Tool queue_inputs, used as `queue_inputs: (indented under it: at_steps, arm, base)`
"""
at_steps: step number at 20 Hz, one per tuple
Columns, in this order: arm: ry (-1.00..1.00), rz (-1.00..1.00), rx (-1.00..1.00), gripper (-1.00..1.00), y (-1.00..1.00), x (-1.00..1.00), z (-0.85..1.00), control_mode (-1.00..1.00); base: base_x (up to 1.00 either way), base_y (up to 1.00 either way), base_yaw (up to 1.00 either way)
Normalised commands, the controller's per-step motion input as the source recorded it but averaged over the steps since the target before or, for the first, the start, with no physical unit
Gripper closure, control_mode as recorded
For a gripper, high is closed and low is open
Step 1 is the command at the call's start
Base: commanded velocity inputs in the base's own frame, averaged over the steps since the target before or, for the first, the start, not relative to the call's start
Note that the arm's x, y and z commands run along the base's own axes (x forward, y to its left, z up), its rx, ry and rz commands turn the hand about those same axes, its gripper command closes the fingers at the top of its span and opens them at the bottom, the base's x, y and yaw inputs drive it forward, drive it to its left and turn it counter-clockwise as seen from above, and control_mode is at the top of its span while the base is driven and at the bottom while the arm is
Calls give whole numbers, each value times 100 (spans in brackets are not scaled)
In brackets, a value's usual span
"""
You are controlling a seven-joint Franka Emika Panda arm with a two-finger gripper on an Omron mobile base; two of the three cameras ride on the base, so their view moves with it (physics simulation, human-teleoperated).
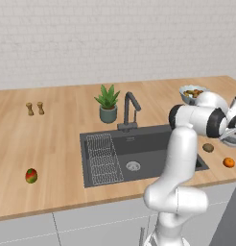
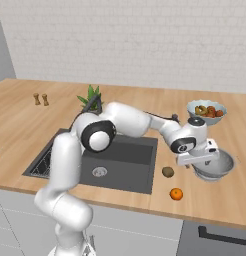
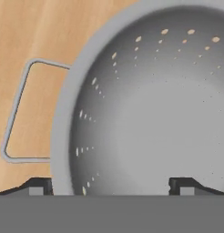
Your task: Put the colander in the sink, put the tangerine, mango, kiwi in the colander, and turn on the sink faucet and pour water over the colander.
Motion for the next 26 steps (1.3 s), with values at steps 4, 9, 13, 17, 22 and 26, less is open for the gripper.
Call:
queue_inputs:
  at_steps: [4, 9, 13, 17, 22, 26]
  arm:
    - [0, 3, 1, -100, -23, 20, -10, -100]
    - [0, 6, 0, 100, 4, -2, -17, -100]
    - [0, 5, 0, 100, 33, -4, -16, -100]
    - [-3, 7, 0, 100, 32, -10, -2, -100]
    - [-18, 14, 0, 100, 31, -6, 19, -100]
    - [-31, 24, 0, 100, 29, 0, 86, -100]
  base:
    - [0, 0, 0]
    - [0, 0, 0]
    - [0, 0, 0]
    - [0, 0, 0]
    - [0, 0, 0]
    - [0, 0, 0]
